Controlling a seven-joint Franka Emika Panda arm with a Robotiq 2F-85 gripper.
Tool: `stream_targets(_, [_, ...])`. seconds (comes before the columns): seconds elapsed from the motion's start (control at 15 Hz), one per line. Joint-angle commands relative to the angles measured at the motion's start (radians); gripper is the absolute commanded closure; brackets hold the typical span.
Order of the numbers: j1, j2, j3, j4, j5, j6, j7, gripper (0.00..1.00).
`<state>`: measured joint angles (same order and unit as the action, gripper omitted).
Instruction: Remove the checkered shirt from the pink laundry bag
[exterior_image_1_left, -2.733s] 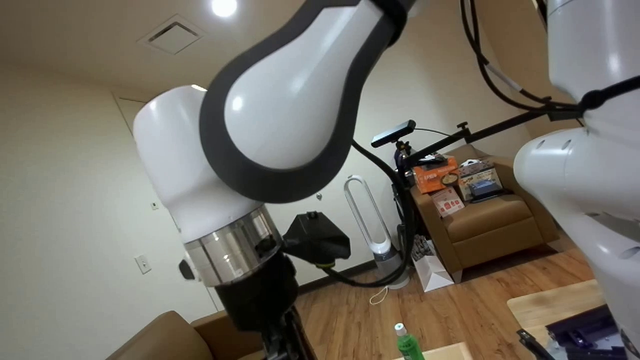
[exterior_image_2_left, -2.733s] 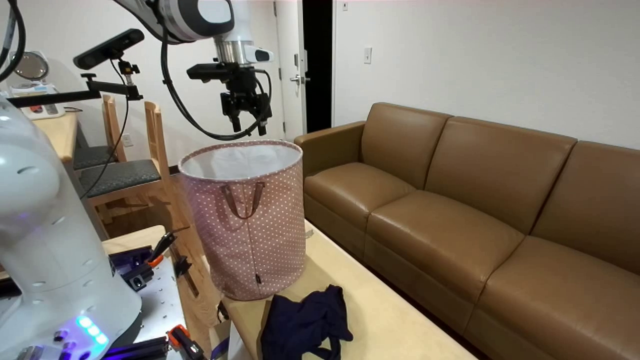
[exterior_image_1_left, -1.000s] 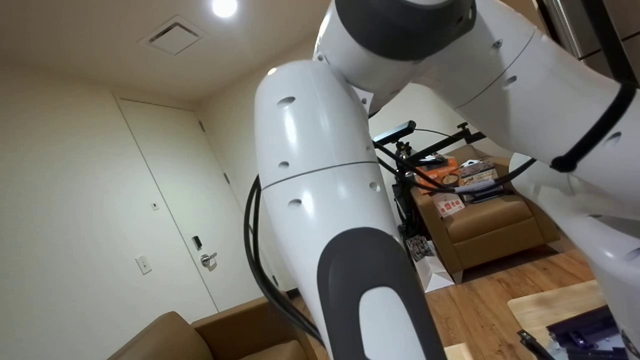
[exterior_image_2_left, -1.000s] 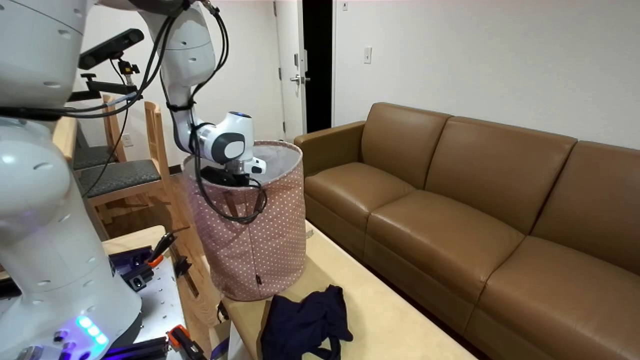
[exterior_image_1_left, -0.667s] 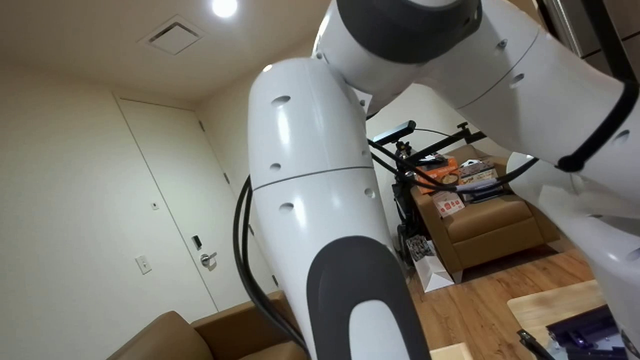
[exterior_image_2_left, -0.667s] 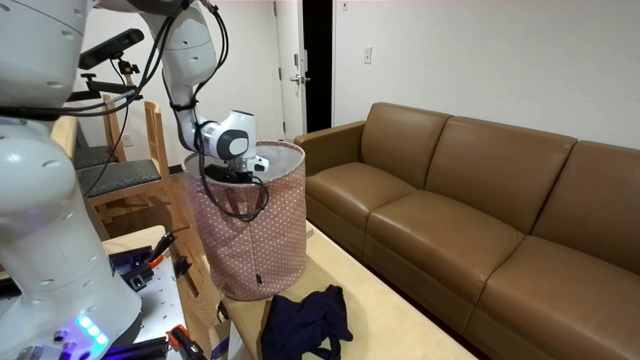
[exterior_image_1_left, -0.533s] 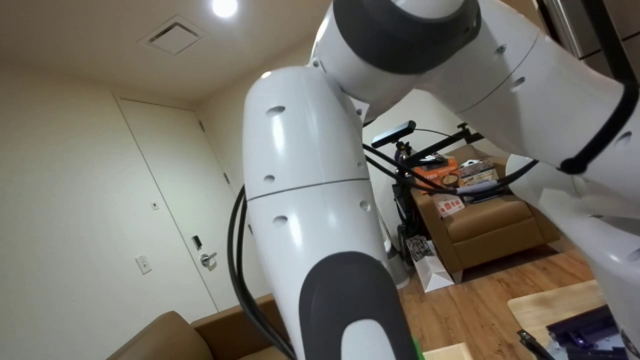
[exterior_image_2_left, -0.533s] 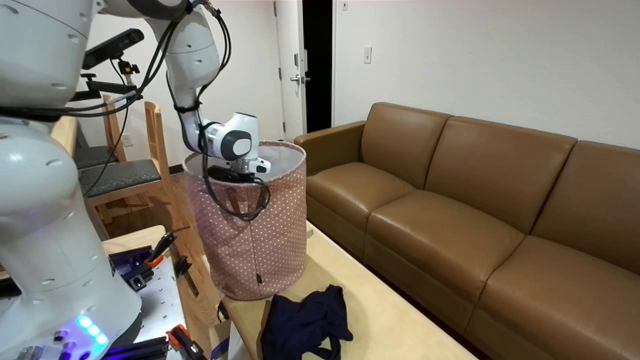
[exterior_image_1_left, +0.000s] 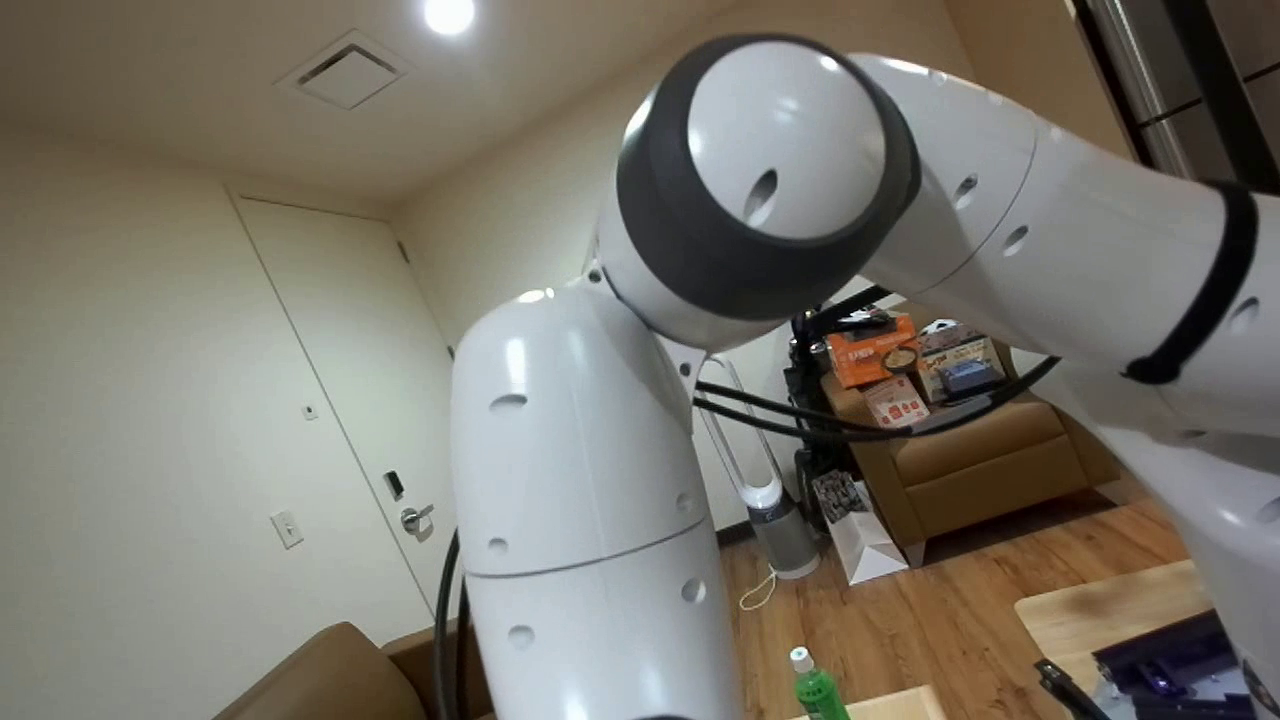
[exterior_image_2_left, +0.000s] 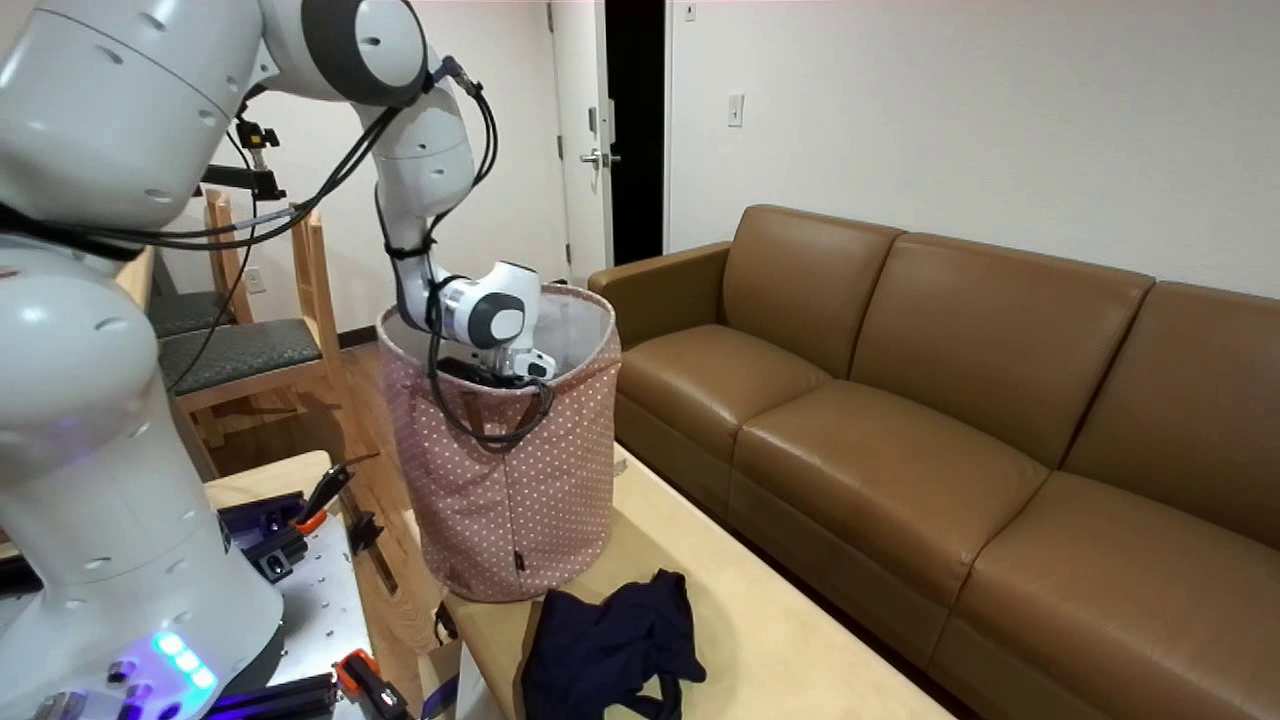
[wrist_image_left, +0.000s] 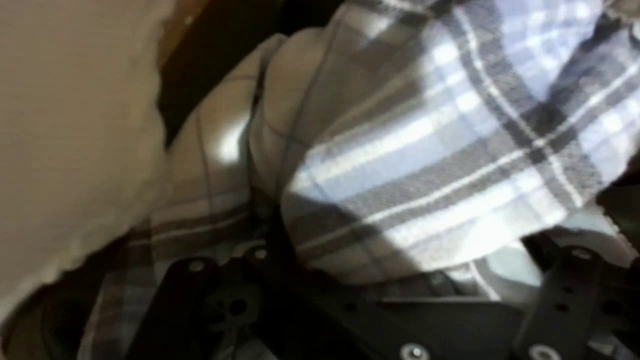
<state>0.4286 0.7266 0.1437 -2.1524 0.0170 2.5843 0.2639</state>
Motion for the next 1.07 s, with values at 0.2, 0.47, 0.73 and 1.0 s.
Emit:
stream_targets(0.2, [0.016,0.124,-0.005,0.118,-0.023,-0.010,-0.005,0.47])
stream_targets(0.47, [0.009,0.107,0.009,0.103,-0.016,0.003,-0.015,0.72])
stream_targets(0.73, [-0.001,0.062,0.037,0.063,-0.014,0.019,-0.044,0.88])
stream_targets(1.0, [0.023,-0.020,0.046,0.009,-0.042,-0.011,-0.047,0.87])
